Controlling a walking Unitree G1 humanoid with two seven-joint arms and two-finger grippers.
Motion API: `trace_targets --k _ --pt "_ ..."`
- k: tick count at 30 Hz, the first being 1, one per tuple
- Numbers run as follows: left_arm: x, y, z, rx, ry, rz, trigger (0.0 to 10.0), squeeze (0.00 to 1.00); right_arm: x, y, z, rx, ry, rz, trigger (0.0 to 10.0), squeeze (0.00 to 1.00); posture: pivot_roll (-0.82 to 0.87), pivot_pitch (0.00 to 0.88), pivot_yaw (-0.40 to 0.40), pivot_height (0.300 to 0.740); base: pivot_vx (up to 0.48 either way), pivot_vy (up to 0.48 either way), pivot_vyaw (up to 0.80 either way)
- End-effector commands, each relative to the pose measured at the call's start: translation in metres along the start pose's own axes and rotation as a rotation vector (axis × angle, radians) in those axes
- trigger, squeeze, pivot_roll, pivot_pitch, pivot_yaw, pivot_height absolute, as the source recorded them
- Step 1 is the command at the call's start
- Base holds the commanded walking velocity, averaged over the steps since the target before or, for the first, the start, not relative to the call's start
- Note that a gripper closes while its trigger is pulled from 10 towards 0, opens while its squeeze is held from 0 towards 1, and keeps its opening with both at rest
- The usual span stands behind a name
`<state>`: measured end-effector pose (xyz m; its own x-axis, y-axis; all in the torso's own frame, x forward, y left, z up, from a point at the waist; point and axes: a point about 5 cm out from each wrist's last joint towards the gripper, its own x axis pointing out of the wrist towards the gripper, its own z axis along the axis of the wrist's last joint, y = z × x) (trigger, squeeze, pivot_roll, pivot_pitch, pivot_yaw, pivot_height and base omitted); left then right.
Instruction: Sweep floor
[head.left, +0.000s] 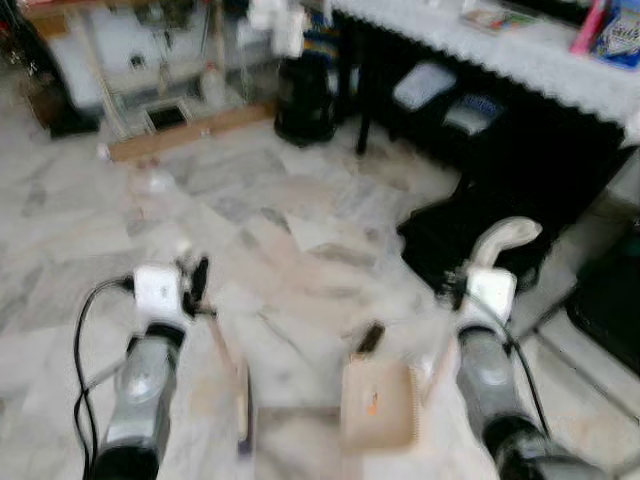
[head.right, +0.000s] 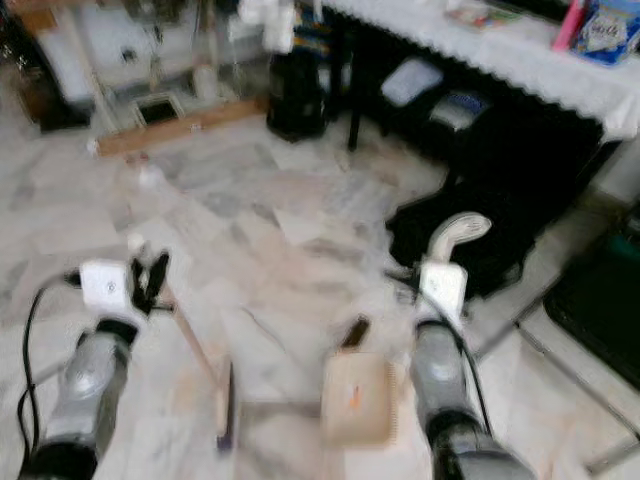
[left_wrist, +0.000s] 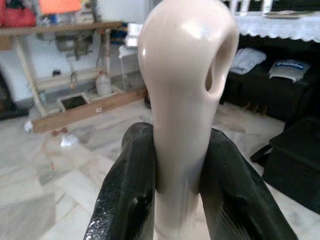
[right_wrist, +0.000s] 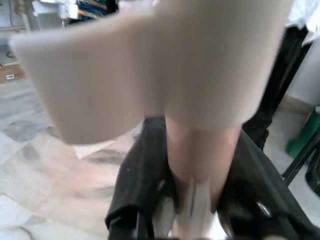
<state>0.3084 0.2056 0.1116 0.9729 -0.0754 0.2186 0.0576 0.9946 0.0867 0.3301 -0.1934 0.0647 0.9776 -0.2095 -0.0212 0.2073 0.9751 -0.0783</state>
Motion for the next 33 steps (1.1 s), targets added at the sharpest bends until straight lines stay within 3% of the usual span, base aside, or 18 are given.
trace_targets --k 1,11,18,33 --pt "0.0026 -0.0005 0.006 0.006 -0.027 -0.003 10.0 0.0 0.0019 -0.0056 0.0042 0.012 -0.023 -0.021 10.0 0.0 0.06 0.068 0.008 0.74 0.0 0.0 0.0" --pt "0.0025 -0.0003 0.0062 0.01 -0.026 -0.001 10.0 0.0 0.0025 -0.0064 0.0062 -0.004 -0.037 -0.014 10.0 0.0 0.05 0.072 0.009 0.74 0.0 0.0 0.0" --pt "0.003 -0.0001 0.0067 0.009 -0.028 0.001 10.0 0.0 0.0029 -0.0056 0.0087 -0.024 -0.057 0.001 10.0 0.0 0.05 0.073 0.008 0.74 0.0 -0.346 0.54" --pt "0.0027 0.0008 0.007 0.008 -0.03 0.003 10.0 0.0 0.0038 -0.0047 0.0106 -0.03 -0.065 0.006 10.0 0.0 0.05 0.062 0.004 0.74 0.182 -0.343 0.06"
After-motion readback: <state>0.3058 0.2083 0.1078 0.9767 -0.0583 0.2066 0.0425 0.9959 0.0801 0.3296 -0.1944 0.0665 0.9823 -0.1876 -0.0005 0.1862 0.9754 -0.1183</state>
